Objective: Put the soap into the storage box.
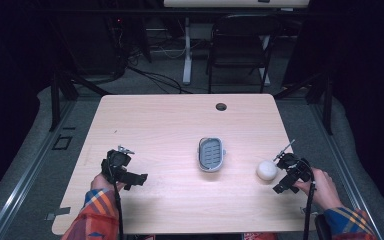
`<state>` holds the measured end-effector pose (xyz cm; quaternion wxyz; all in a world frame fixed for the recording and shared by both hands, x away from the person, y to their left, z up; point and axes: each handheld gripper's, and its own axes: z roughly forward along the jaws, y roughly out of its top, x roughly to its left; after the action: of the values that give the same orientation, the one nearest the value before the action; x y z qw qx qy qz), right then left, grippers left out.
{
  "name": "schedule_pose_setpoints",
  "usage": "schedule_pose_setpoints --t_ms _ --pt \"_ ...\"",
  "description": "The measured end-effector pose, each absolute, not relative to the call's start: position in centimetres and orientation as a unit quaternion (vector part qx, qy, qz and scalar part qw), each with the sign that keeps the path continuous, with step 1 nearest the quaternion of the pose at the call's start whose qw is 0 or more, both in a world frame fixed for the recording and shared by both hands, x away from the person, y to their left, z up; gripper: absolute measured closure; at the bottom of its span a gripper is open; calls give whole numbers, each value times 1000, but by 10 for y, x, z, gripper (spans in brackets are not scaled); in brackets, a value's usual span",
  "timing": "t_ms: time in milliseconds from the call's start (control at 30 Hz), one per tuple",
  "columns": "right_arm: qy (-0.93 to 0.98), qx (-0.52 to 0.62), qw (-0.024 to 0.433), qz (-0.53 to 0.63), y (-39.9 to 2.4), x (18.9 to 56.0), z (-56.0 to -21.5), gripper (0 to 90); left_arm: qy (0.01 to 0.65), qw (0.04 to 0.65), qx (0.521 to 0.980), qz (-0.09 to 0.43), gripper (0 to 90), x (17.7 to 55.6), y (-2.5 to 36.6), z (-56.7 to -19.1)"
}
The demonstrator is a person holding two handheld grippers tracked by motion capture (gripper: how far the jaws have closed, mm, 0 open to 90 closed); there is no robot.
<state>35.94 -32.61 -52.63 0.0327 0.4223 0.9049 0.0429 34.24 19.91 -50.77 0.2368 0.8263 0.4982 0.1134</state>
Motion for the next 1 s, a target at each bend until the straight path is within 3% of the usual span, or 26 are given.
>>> schedule_pose_setpoints --t_ms 1000 --pt "911 404 45 69 -310 376 -507 0 494 237 829 112 0 343 196 -508"
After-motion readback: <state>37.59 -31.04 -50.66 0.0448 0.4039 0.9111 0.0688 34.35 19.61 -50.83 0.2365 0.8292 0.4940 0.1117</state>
